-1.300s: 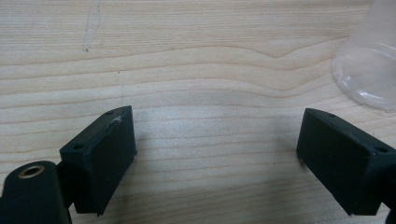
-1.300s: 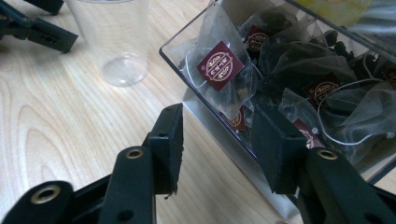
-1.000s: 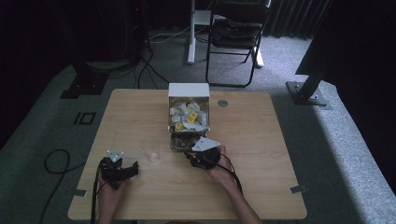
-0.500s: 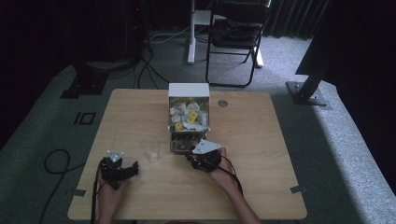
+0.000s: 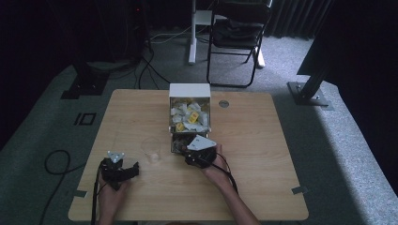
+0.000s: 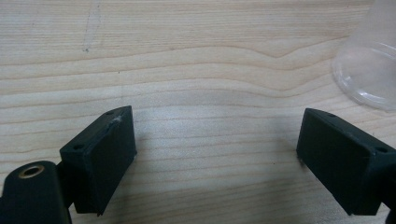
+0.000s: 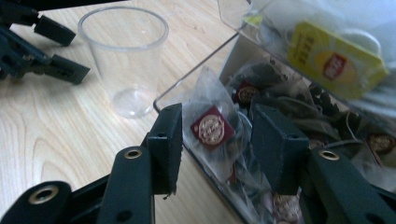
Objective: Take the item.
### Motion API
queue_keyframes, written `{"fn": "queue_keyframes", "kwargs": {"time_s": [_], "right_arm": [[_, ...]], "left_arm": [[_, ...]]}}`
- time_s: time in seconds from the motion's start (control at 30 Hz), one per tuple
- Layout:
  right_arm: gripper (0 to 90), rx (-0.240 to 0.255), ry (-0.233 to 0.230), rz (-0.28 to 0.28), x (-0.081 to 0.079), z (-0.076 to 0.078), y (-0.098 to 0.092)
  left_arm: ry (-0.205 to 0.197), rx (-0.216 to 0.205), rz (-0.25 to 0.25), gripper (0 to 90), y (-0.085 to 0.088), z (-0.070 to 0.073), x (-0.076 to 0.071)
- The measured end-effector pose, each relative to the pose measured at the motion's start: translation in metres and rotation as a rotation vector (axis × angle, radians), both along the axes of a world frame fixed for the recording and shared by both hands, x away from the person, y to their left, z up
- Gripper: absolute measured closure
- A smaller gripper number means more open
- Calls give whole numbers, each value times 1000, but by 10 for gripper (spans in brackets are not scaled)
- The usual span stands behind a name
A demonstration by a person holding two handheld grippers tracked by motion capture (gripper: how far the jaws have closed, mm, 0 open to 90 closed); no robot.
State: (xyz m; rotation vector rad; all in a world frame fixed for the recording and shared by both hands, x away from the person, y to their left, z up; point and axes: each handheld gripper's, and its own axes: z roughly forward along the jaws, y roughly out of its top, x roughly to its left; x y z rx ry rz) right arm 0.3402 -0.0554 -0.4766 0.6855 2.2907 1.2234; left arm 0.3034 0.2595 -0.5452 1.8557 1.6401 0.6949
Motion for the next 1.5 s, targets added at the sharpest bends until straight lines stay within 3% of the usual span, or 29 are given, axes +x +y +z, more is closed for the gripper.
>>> {"fn": "queue_keyframes", "kwargs": {"time_s": [0.27, 0.5, 0.73, 0.9, 1.07, 1.5], "right_arm": [[576, 1, -23, 4, 3, 3, 13], [626, -47, -39, -2, 8, 3, 24], [749, -60, -38, -10, 9, 4, 24], [866, -52, -34, -12, 9, 6, 21], [900, -27, -20, -16, 10, 7, 17], [900, 13, -32, -12, 6, 17, 11]], "left_arm": [[1, -1, 1, 126, 0, 0, 0], [2, 0, -1, 126, 0, 0, 0], [2, 0, -1, 126, 0, 0, 0], [2, 0, -1, 126, 0, 0, 0], [2, 0, -1, 126, 0, 0, 0], [2, -1, 0, 126, 0, 0, 0]]}}
